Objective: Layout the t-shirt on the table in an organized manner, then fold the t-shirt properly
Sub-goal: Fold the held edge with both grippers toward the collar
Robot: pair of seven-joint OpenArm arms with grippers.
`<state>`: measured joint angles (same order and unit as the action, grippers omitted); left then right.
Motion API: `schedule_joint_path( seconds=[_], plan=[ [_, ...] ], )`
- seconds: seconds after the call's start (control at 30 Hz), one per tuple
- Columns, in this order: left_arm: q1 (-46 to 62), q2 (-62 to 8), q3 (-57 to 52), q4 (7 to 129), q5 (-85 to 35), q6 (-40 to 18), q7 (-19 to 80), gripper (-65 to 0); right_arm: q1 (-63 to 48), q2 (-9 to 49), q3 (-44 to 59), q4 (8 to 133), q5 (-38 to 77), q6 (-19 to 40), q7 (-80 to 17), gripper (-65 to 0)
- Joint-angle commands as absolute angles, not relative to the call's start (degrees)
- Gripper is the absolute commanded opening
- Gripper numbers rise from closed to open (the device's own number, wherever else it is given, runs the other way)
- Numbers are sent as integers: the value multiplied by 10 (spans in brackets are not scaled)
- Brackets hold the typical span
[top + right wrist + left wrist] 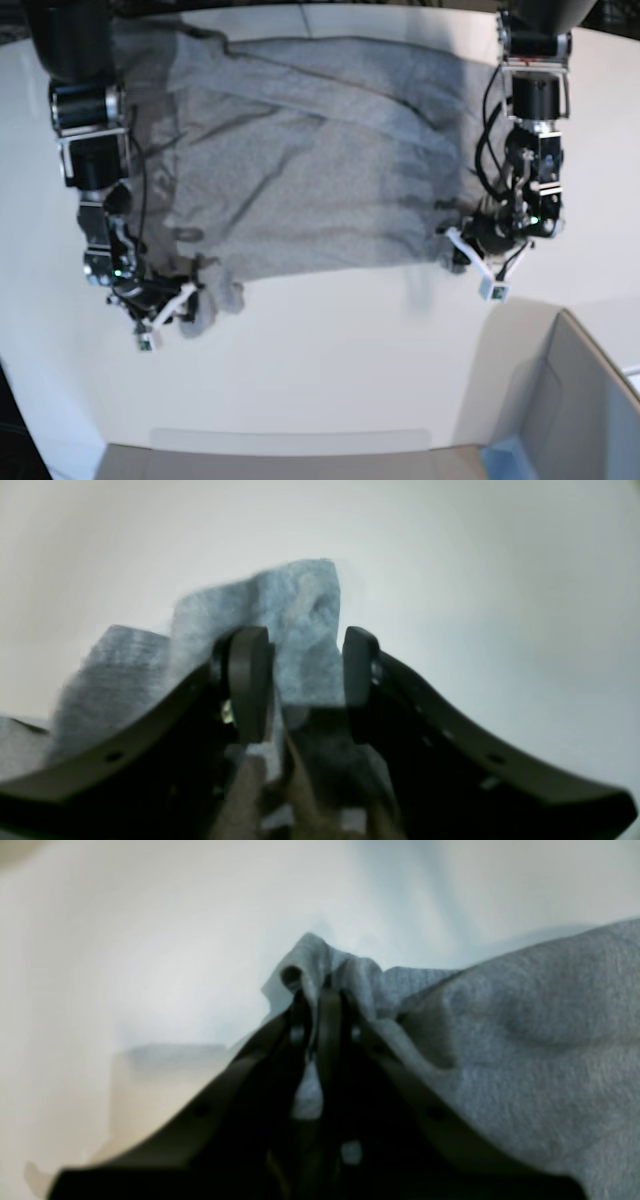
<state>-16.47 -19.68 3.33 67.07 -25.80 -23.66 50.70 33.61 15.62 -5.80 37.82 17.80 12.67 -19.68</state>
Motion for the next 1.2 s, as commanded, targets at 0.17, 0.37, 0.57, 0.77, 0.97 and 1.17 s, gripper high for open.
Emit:
schedule_joint_path(
  seconds=[0.17,0.37,0.57,0.77,0.97,1.17],
  plan=[
    [-163,-196,38,669,-251,-238,539,-650,349,167,-51,372,181,126,-182,-399],
    [-163,-196,38,669,-252,-238,539,-650,346,170,-55,342,180,127,-182,-408],
    [-163,-196,38,669,-252,-238,539,-650,344,169,-55,337,178,127,-190,-626],
    [-168,-196,33,669,-252,-238,535,-650,346,188,-54,380,179,127,-212,-650],
    [-218,-196,32,669,-252,-238,532,-650,354,199,-53,432,179,127,-212,-650],
    [-231,-196,-7,697,-252,-238,538,-650,360,202,-50,436,181,127,-211,-650]
  ],
)
